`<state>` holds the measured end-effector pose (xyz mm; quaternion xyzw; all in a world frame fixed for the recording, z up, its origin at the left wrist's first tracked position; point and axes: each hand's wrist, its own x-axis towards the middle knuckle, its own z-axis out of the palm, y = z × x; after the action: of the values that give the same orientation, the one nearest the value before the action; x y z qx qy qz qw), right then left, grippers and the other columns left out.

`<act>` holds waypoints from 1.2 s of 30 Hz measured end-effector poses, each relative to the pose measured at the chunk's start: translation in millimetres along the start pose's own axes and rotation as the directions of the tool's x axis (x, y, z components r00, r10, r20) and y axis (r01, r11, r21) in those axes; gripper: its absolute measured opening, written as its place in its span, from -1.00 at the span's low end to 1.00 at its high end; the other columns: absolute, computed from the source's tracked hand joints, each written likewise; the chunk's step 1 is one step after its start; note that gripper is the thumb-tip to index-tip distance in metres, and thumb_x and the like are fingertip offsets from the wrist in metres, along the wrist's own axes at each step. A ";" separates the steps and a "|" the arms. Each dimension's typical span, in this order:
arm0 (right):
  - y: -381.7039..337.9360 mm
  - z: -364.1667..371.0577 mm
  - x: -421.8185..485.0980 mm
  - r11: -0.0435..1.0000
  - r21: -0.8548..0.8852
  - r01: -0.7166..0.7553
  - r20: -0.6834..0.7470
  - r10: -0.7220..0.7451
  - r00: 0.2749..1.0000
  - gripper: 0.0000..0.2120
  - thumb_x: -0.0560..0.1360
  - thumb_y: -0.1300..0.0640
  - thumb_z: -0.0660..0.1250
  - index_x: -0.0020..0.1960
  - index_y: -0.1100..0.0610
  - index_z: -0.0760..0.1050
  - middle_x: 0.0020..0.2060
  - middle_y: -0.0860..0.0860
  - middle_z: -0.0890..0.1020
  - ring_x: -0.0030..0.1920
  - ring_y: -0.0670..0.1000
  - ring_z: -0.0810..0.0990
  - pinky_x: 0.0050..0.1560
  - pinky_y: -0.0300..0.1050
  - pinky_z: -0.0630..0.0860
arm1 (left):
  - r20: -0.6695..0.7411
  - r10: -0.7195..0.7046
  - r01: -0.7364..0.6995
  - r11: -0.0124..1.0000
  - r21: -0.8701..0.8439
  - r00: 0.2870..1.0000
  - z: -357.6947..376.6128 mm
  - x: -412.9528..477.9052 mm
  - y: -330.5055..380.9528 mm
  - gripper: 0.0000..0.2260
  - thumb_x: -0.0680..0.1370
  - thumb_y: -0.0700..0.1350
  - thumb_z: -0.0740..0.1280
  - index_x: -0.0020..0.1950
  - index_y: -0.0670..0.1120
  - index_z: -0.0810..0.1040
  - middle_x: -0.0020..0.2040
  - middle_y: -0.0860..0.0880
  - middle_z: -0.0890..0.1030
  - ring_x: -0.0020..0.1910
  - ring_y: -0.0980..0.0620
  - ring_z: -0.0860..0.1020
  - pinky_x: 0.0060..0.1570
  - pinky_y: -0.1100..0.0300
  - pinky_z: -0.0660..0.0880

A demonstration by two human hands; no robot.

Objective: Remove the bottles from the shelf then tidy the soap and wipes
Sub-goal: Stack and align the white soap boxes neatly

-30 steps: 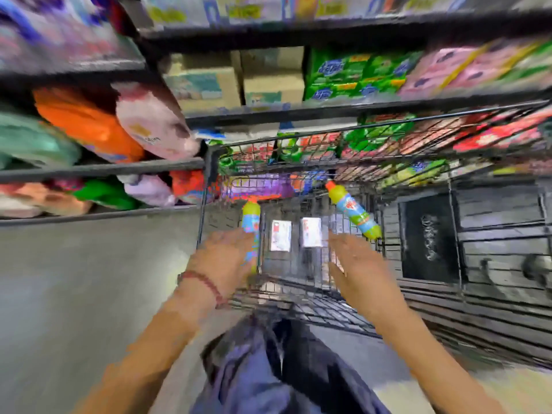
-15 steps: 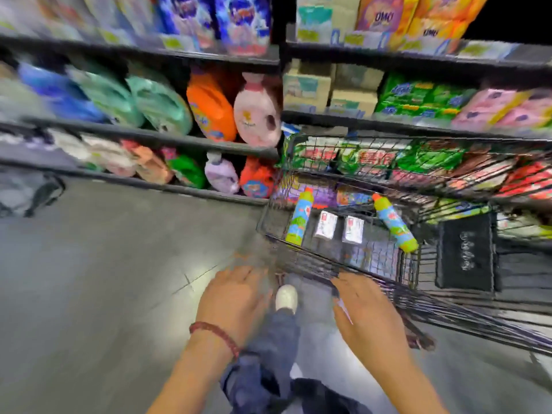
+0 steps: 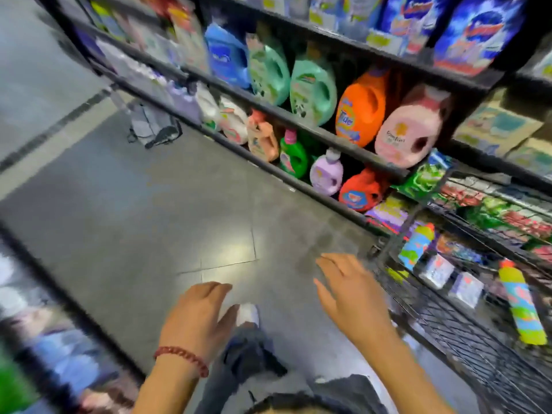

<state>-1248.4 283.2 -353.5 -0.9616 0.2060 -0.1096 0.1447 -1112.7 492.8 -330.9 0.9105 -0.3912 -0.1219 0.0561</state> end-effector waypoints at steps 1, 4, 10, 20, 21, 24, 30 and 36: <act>-10.5 7.0 21.0 1.000 0.001 0.011 0.000 -0.011 1.000 -0.74 0.31 0.12 0.42 -0.03 0.20 0.58 -0.07 0.07 0.63 -0.09 0.15 0.62 -0.22 -0.04 0.60 | -0.025 -0.006 0.006 1.000 -0.002 1.000 -6.9 11.2 -17.0 -0.74 0.28 -0.06 0.58 -0.10 -0.12 0.67 -0.23 -0.02 0.66 -0.31 -0.07 0.64 -0.40 0.16 0.56; -34.3 22.2 70.3 1.000 0.029 -0.011 -0.011 0.011 1.000 -0.70 0.27 0.18 0.52 -0.03 0.20 0.59 -0.09 0.06 0.64 -0.12 0.13 0.62 -0.23 -0.06 0.60 | -0.092 0.019 -0.022 0.999 -0.033 0.996 -34.5 55.3 -55.9 -0.79 0.37 -0.05 0.48 -0.08 -0.14 0.66 -0.22 -0.04 0.66 -0.31 -0.07 0.63 -0.38 0.16 0.57; -30.7 35.5 142.7 0.994 0.026 -0.105 -0.062 0.107 0.992 -0.73 0.37 0.07 0.30 -0.03 0.18 0.61 -0.08 0.05 0.65 -0.06 0.11 0.61 -0.20 -0.06 0.61 | -0.190 0.195 -0.203 0.979 -0.022 0.962 -72.7 172.9 -78.6 -0.78 0.39 -0.02 0.38 -0.09 -0.13 0.66 -0.23 -0.03 0.65 -0.30 -0.07 0.62 -0.36 0.19 0.56; 38.4 43.5 296.3 0.962 -0.017 -0.272 -0.256 0.259 0.931 -0.63 0.37 -0.01 0.15 -0.12 0.20 0.63 -0.19 0.08 0.66 -0.17 0.09 0.60 -0.22 -0.12 0.52 | -0.263 0.422 -0.428 0.903 0.038 0.868 -106.8 387.4 -57.4 -0.75 0.33 0.05 0.31 -0.15 -0.05 0.68 -0.26 0.04 0.65 -0.34 0.01 0.63 -0.39 0.26 0.53; 42.9 39.7 314.6 0.962 -0.006 -0.274 -0.245 0.264 0.933 -0.65 0.37 0.00 0.17 -0.11 0.20 0.63 -0.18 0.08 0.65 -0.17 0.10 0.61 -0.21 -0.12 0.52 | -0.261 0.434 -0.437 0.898 0.049 0.862 -110.8 402.9 -59.8 -0.76 0.31 0.05 0.33 -0.15 -0.04 0.68 -0.26 0.04 0.65 -0.33 0.02 0.63 -0.40 0.26 0.53; 53.1 25.5 369.5 0.967 -0.022 -0.255 -0.210 0.245 0.946 -0.70 0.39 0.02 0.20 -0.11 0.18 0.61 -0.17 0.06 0.64 -0.19 0.13 0.61 -0.23 -0.13 0.55 | -0.246 0.451 -0.445 0.892 0.085 0.858 -120.5 440.9 -73.4 -0.74 0.32 0.09 0.28 -0.18 0.00 0.68 -0.27 0.09 0.64 -0.36 0.06 0.62 -0.48 0.30 0.49; 66.4 -7.2 464.7 0.966 -0.011 -0.259 -0.289 0.245 0.925 -0.70 0.39 0.03 0.18 -0.06 0.17 0.58 -0.10 0.05 0.64 -0.09 0.09 0.56 -0.06 -0.16 0.41 | -0.219 0.492 -0.484 0.870 0.093 0.843 -138.9 512.4 -103.1 -0.66 0.32 0.13 0.14 -0.26 0.04 0.68 -0.32 0.14 0.62 -0.40 0.12 0.61 -0.51 0.33 0.44; 73.0 -93.6 529.6 0.943 -0.003 -0.332 -0.552 0.276 0.787 -0.65 0.45 -0.01 0.17 0.02 0.16 0.62 -0.02 0.03 0.65 0.02 -0.02 0.51 0.08 -0.23 0.36 | -0.380 0.685 -0.744 0.669 -0.010 0.621 -213.9 612.3 -66.4 -0.68 0.41 0.07 0.22 -0.07 -0.05 0.68 -0.13 0.04 0.66 -0.16 0.07 0.60 -0.20 0.28 0.50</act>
<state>-828.4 -29.1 -209.6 -0.8505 0.3959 -0.3431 0.0477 -602.7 95.4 -246.8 0.6771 -0.6934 0.0397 0.2434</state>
